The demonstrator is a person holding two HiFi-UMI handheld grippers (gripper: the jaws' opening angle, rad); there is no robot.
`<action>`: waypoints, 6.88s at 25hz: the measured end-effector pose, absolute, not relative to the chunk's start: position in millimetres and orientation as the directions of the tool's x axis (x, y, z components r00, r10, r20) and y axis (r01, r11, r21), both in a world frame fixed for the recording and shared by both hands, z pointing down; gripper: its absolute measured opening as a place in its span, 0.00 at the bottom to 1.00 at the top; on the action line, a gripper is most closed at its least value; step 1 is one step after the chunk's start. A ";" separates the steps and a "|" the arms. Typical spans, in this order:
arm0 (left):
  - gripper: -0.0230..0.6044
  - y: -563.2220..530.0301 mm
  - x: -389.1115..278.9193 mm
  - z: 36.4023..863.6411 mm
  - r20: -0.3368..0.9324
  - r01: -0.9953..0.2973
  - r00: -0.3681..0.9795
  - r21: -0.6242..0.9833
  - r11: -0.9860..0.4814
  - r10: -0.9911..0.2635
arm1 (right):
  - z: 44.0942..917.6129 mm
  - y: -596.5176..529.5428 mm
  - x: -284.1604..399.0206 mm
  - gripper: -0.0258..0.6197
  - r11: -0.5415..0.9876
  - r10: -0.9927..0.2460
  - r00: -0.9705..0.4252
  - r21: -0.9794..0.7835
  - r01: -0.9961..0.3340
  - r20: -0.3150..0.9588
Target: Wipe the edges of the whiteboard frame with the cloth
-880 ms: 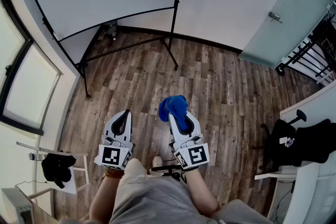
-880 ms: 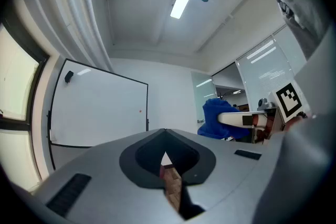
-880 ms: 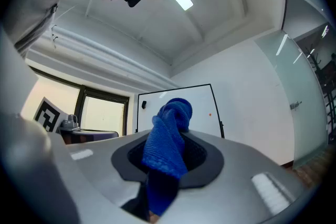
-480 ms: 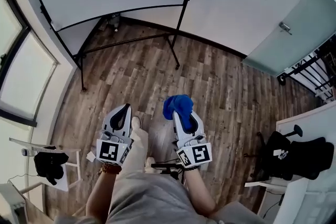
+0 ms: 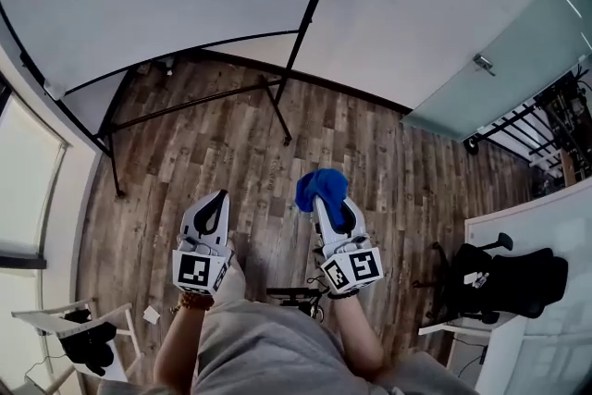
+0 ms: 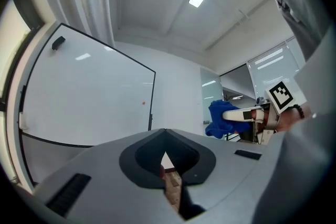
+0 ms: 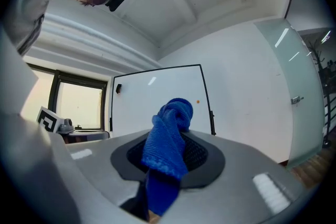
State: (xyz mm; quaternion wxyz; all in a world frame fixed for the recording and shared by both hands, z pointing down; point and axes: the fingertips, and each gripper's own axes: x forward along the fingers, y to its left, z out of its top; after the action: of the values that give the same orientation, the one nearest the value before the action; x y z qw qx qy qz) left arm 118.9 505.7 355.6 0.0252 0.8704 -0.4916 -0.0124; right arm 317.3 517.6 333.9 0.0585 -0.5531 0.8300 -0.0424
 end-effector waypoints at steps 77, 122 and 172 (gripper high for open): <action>0.05 -192.0 228.7 467.3 0.298 -0.826 0.555 0.087 -0.556 -0.777 | 672.1 -308.4 462.7 0.23 0.234 -0.715 -0.597 -0.680 -0.695 0.363; 0.05 -183.1 175.7 494.6 0.320 -0.875 0.480 0.104 -0.473 -0.817 | 690.7 -327.9 404.1 0.22 0.375 -0.597 -0.643 -0.542 -0.752 0.479; 0.05 -167.3 133.7 495.0 0.339 -0.910 0.413 0.109 -0.400 -0.845 | 686.1 -308.8 339.0 0.22 0.440 -0.494 -0.736 -0.598 -0.670 0.462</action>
State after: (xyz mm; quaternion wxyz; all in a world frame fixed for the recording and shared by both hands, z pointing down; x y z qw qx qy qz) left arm 133.7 -167.3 495.0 0.1395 0.8287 -0.5295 0.1155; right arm 339.0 -308.8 686.1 -0.1098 -0.3461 0.8414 -0.4003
